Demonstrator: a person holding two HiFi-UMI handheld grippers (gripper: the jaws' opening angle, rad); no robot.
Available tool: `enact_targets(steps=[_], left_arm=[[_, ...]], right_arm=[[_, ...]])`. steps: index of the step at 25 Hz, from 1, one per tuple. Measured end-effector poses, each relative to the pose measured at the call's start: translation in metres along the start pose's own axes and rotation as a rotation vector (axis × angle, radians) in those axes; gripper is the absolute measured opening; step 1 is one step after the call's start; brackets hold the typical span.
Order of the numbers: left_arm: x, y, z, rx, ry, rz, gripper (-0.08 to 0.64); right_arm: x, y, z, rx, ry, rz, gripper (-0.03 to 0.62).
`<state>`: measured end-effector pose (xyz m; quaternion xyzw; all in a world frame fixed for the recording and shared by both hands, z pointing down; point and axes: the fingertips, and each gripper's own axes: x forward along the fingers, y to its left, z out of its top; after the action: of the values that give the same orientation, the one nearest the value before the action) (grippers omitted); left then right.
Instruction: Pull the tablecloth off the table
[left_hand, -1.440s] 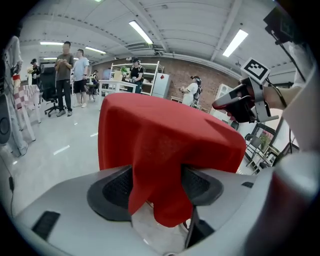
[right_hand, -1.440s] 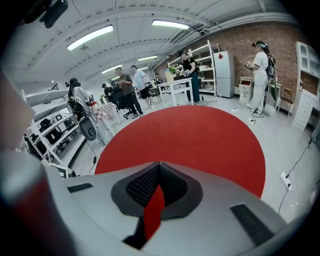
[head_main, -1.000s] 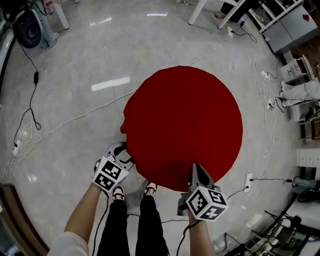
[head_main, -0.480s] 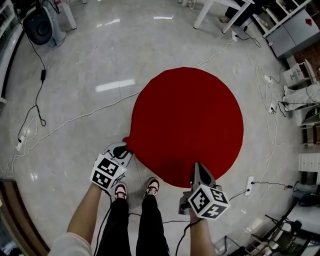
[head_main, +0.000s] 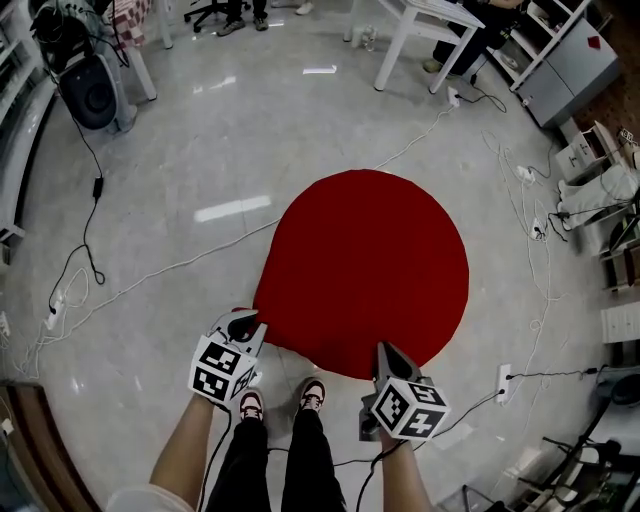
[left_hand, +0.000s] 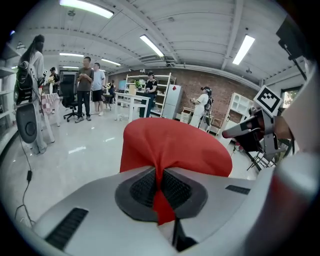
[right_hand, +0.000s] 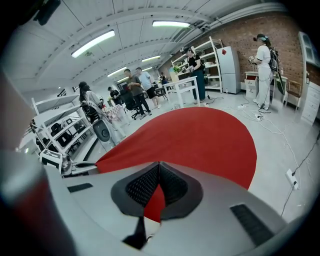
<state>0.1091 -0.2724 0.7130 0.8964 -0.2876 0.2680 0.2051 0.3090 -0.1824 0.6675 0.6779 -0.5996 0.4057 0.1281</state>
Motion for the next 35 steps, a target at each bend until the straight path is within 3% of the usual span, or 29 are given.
enact_targets(steps=[5,14,15,17,19,24,30,35], left_arm=[[-0.013,-0.014,0.02,-0.037,-0.017,-0.003,0.018],[-0.041,-0.032,0.047,-0.04,-0.034,-0.044,0.018],[-0.043,-0.032,0.051,-0.047,-0.04,-0.041,0.018],[-0.046,-0.034,0.059,-0.052,-0.045,-0.032,0.018],[-0.048,-0.037,0.066,-0.033,-0.04,-0.017,0.018],[-0.052,-0.042,0.075,-0.015,-0.036,0.002,0.018],[-0.055,-0.047,0.075,-0.022,-0.035,0.019,0.018],[-0.055,-0.048,0.084,-0.029,-0.031,0.032,0.018]], right_arm=[[-0.003,0.003,-0.002,-0.009,0.044,0.017,0.026],[-0.011,0.007,0.014,-0.003,0.028,0.062,0.029],[-0.011,0.008,0.016,-0.005,0.03,0.073,0.049],[-0.011,0.012,0.02,-0.009,0.041,0.109,0.156],[-0.01,0.016,0.021,-0.026,0.06,0.14,0.167],[0.005,0.029,0.018,-0.125,0.121,0.218,0.262],[0.029,0.036,0.03,-0.296,0.163,0.308,0.329],[0.052,0.037,0.048,-0.464,0.201,0.33,0.337]])
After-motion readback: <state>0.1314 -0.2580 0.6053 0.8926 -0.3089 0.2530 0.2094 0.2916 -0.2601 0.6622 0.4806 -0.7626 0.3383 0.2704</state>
